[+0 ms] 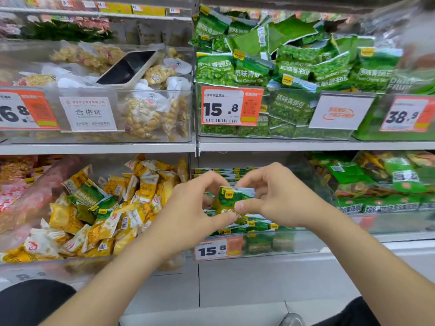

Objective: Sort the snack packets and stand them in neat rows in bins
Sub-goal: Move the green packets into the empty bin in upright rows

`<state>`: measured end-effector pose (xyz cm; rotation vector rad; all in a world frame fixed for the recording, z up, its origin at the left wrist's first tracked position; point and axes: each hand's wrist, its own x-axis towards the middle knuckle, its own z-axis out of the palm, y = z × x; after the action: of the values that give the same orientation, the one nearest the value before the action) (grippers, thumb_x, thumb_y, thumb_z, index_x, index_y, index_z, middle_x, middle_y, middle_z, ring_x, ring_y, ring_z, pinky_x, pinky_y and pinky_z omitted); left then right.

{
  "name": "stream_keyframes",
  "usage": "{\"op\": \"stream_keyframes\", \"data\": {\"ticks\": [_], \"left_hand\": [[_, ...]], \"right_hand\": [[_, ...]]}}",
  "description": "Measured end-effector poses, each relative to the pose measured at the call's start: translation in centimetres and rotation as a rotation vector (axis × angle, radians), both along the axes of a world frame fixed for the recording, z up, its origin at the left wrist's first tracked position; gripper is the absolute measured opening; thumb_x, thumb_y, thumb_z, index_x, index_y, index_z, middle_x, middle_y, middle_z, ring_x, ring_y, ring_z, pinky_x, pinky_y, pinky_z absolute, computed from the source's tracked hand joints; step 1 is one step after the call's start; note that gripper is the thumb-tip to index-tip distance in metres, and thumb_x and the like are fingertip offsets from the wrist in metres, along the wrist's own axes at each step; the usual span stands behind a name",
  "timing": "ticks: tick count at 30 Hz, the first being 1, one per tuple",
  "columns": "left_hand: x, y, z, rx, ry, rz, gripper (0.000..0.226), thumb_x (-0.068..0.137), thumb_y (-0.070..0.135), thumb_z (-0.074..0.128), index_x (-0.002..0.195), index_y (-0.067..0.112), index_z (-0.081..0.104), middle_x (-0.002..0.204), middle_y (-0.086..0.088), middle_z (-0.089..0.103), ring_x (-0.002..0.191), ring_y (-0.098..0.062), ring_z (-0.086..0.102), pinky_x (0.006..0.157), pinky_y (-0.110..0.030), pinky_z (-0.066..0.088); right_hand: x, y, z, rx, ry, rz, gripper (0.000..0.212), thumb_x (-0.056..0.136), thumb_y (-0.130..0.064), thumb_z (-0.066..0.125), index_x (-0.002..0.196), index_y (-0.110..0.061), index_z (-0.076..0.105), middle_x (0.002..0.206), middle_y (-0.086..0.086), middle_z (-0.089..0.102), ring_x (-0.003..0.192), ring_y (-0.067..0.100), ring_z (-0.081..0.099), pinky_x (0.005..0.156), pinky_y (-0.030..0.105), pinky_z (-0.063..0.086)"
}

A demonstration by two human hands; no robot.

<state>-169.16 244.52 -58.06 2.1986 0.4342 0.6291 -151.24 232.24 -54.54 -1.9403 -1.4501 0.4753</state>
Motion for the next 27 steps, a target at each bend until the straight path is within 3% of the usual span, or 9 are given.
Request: {"op": "stream_keyframes", "data": {"ticks": [3, 6, 9, 12, 15, 20, 23, 25, 27], "left_hand": [[2.4, -1.4, -0.5, 0.206, 0.02, 0.083, 0.038, 0.079, 0.036, 0.087, 0.106, 0.037, 0.06, 0.095, 0.019, 0.069, 0.092, -0.005, 0.066, 0.081, -0.035, 0.056], [5.4, -2.2, -0.6, 0.262, 0.094, 0.088, 0.037, 0.085, 0.046, 0.079, 0.116, 0.039, 0.06, 0.098, 0.018, 0.067, 0.09, -0.009, 0.06, 0.08, -0.036, 0.051], [8.8, -2.6, -0.9, 0.194, 0.139, 0.079, 0.036, 0.087, 0.046, 0.08, 0.117, 0.037, 0.062, 0.091, 0.015, 0.067, 0.083, -0.012, 0.061, 0.07, -0.032, 0.046], [12.6, -2.4, -1.4, 0.039, 0.121, 0.064, 0.031, 0.086, 0.038, 0.085, 0.109, 0.031, 0.066, 0.089, 0.011, 0.071, 0.074, -0.01, 0.066, 0.063, -0.028, 0.046], [16.6, -2.2, -2.4, -0.058, 0.084, 0.049, 0.032, 0.084, 0.035, 0.087, 0.108, 0.028, 0.067, 0.094, 0.008, 0.073, 0.08, -0.015, 0.069, 0.07, -0.031, 0.054], [22.5, -2.5, -5.5, -0.062, 0.195, 0.051, 0.048, 0.083, 0.043, 0.086, 0.12, 0.021, 0.067, 0.108, 0.0, 0.072, 0.098, -0.022, 0.069, 0.081, -0.036, 0.054], [24.2, -2.5, -6.9, -0.027, 0.257, 0.083, 0.063, 0.084, 0.045, 0.085, 0.135, 0.017, 0.06, 0.127, -0.003, 0.066, 0.116, -0.028, 0.063, 0.091, -0.037, 0.051], [24.8, -2.4, -7.2, 0.036, 0.304, 0.107, 0.057, 0.087, 0.044, 0.083, 0.133, 0.019, 0.06, 0.129, -0.003, 0.065, 0.121, -0.029, 0.06, 0.095, -0.035, 0.049], [25.0, -2.4, -7.5, 0.135, 0.395, 0.114, 0.054, 0.088, 0.051, 0.08, 0.131, 0.025, 0.06, 0.131, -0.002, 0.065, 0.128, -0.032, 0.055, 0.108, -0.047, 0.043]], "right_hand": [[1.2, -1.1, -0.4, 0.03, -0.126, -0.049, 0.022, 0.079, -0.031, 0.093, 0.096, -0.029, 0.08, 0.056, -0.009, 0.064, 0.049, 0.003, 0.054, 0.055, 0.024, 0.047], [3.2, -2.6, -0.5, 0.057, -0.011, -0.106, 0.024, 0.081, -0.021, 0.091, 0.101, -0.028, 0.08, 0.064, -0.008, 0.069, 0.055, 0.003, 0.062, 0.061, 0.027, 0.053], [6.3, -4.4, -0.9, 0.147, 0.06, -0.309, 0.025, 0.086, -0.01, 0.078, 0.104, -0.027, 0.08, 0.087, -0.009, 0.078, 0.073, 0.011, 0.076, 0.078, 0.032, 0.064], [8.9, -6.3, -1.7, 0.228, -0.15, -0.567, 0.023, 0.09, -0.011, 0.068, 0.095, -0.029, 0.081, 0.078, -0.012, 0.076, 0.069, 0.001, 0.07, 0.075, 0.022, 0.06], [10.2, -7.8, -1.9, 0.241, -0.2, -0.689, 0.024, 0.088, -0.011, 0.063, 0.089, -0.028, 0.081, 0.07, -0.014, 0.072, 0.063, -0.001, 0.064, 0.065, 0.015, 0.05], [10.8, -8.6, -2.7, 0.189, -0.199, -0.688, 0.024, 0.085, -0.011, 0.062, 0.088, -0.025, 0.081, 0.072, -0.013, 0.072, 0.075, 0.001, 0.067, 0.074, 0.018, 0.053], [11.2, -8.6, -2.9, 0.177, -0.193, -0.675, 0.022, 0.085, -0.013, 0.063, 0.088, -0.026, 0.08, 0.071, -0.011, 0.071, 0.07, 0.0, 0.065, 0.067, 0.014, 0.051], [11.5, -8.5, -3.0, 0.175, -0.193, -0.67, 0.022, 0.085, -0.014, 0.063, 0.089, -0.026, 0.08, 0.07, -0.012, 0.071, 0.068, 0.0, 0.064, 0.064, 0.009, 0.047], [11.6, -8.4, -3.0, 0.167, -0.188, -0.666, 0.022, 0.086, -0.015, 0.062, 0.09, -0.026, 0.08, 0.07, -0.013, 0.071, 0.068, 0.0, 0.064, 0.064, 0.01, 0.047]]}}
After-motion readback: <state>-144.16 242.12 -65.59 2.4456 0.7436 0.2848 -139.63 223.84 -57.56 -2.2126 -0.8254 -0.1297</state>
